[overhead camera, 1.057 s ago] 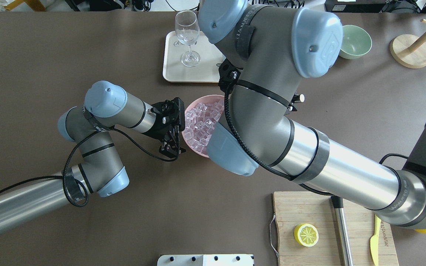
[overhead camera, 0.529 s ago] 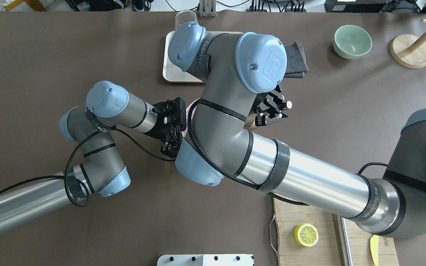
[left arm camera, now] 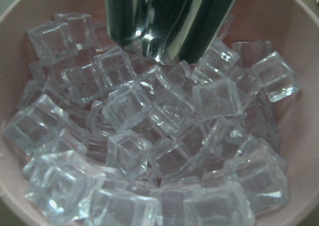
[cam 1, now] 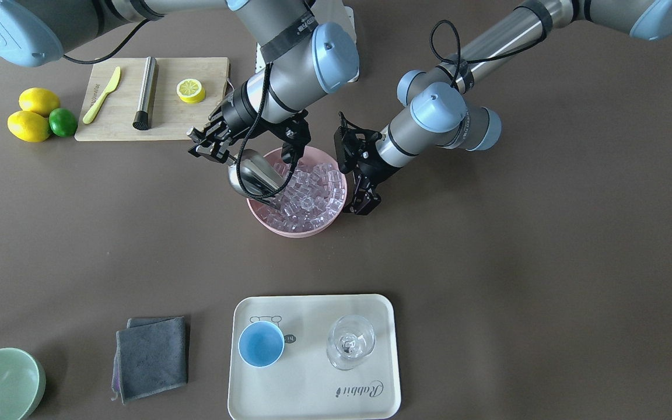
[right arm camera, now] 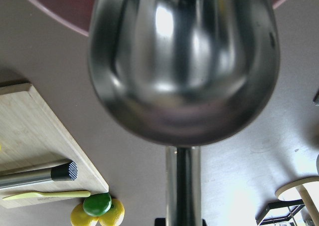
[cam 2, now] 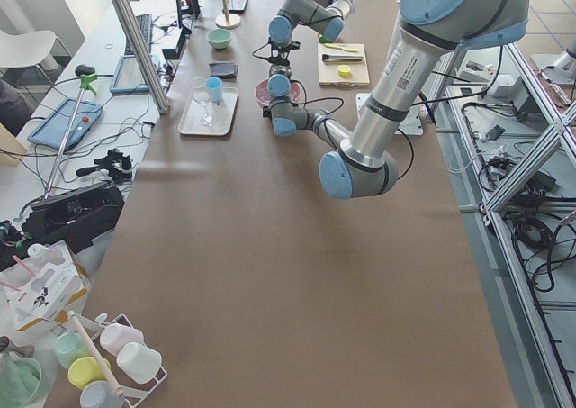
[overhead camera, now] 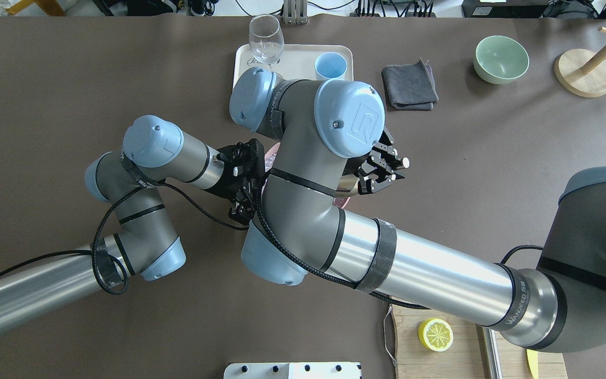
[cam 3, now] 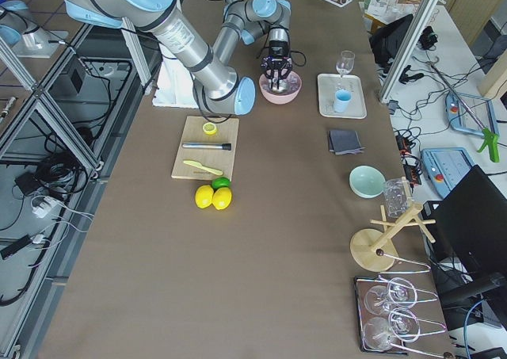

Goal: Put ice in cup with scoop
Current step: 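Swing the metal scoop over and lower it into the ice with the right gripper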

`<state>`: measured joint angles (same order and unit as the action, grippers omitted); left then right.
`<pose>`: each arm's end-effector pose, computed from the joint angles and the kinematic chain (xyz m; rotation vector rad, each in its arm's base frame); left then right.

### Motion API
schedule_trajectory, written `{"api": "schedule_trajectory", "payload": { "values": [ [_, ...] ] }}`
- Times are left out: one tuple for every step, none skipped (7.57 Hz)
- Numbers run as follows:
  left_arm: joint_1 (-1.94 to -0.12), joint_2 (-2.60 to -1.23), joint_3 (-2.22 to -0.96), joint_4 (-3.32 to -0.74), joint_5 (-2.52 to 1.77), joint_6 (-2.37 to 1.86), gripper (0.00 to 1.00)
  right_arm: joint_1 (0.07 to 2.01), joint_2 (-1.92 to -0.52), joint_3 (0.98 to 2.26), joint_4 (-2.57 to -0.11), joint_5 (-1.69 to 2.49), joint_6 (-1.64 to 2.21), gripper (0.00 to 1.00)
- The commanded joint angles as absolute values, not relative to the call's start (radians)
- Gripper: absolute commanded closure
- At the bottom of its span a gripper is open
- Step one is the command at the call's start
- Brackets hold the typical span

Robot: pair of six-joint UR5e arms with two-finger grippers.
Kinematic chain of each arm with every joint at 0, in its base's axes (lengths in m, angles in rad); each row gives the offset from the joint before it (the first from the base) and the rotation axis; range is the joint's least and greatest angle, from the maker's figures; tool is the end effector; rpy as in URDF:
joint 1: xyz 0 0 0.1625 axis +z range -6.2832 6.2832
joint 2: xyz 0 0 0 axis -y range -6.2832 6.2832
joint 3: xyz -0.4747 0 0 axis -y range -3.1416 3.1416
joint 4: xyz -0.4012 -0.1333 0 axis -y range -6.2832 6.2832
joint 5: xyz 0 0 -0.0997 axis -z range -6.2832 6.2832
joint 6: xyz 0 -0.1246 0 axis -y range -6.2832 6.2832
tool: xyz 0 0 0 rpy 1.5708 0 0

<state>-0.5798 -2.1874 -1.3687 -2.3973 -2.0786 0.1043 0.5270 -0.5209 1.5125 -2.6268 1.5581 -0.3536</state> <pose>0.6102 -0.4865 0.3291 0.9768 0.9891 1.2415 -0.5569 -0.4801 0.1937 -0.0612 0.0366 -1.3973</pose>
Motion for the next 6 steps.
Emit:
{"api": "schedule_trajectory", "payload": {
  "values": [
    [-0.58,-2.186,-1.37,-2.399,-2.08,0.104,0.02,0.523,-0.523,1.505,-2.596,1.555,-0.35,1.0],
    [-0.58,-2.186,-1.368,-2.404,-2.079,0.104,0.02,0.523,-0.528,1.506,-2.558,1.558,-0.344,1.0],
    [-0.58,-2.186,-1.368,-2.402,-2.079,0.104,0.02,0.523,-0.543,1.512,-2.507,1.566,-0.328,1.0],
    [-0.58,-2.186,-1.368,-2.404,-2.079,0.104,0.02,0.523,-0.558,1.531,-2.476,1.578,-0.289,1.0],
    [-0.58,-2.186,-1.368,-2.404,-2.079,0.104,0.02,0.523,-0.598,1.575,-2.427,1.595,-0.273,1.0],
    [-0.58,-2.186,-1.368,-2.404,-2.079,0.104,0.02,0.523,-0.654,1.629,-2.386,1.604,-0.272,1.0]
  ]
}}
